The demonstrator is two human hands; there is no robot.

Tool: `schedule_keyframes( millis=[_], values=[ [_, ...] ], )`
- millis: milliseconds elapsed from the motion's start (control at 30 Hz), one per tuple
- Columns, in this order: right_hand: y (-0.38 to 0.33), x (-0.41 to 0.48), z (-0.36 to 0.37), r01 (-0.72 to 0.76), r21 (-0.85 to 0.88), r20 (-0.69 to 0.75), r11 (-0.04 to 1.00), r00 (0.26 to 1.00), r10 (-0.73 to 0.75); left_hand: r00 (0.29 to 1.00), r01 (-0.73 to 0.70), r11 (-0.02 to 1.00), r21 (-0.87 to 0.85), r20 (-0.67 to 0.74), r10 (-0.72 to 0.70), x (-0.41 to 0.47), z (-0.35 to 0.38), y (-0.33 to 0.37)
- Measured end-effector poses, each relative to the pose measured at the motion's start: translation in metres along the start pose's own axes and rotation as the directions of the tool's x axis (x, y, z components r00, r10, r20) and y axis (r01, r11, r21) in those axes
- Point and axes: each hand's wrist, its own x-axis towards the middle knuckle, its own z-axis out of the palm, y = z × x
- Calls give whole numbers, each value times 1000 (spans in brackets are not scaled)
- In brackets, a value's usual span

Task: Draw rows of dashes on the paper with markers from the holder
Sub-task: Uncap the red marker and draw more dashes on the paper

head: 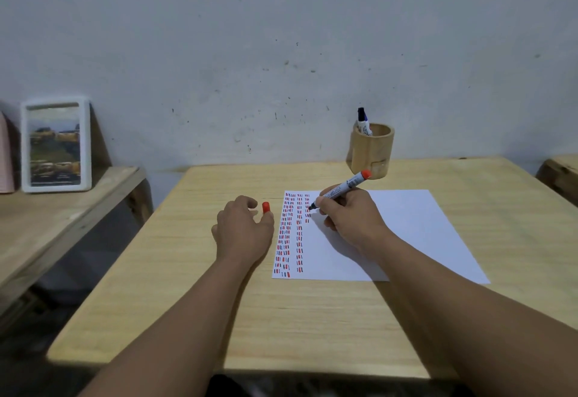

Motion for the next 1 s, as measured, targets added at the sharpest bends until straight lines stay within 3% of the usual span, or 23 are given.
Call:
schedule_keyframes(
  millis=[100, 200, 300, 600, 1000],
  values=[
    [1, -4, -1, 4, -10, -4, 1000, 1000, -4, 979, -205, 978, -38, -21, 204, -20, -5, -3],
    [1, -8, -2, 12, -24, 0, 1000, 1000, -12, 883, -457, 886, 73, 157, 443, -32, -6, -6],
    [-1, -12, -2, 40, -71, -15, 997, 999, -41, 810, -571, 805, 161, 272, 520, -37, -8, -5],
    [3, -8, 1, 58, -230, -30, 972, 997, -67, 817, -541, 837, 88, 292, 497, -41, -13, 0],
    [6, -8, 2, 95, -302, -14, 948, 994, -104, 811, -552, 827, 108, 299, 502, -38, -11, -2]
  ],
)
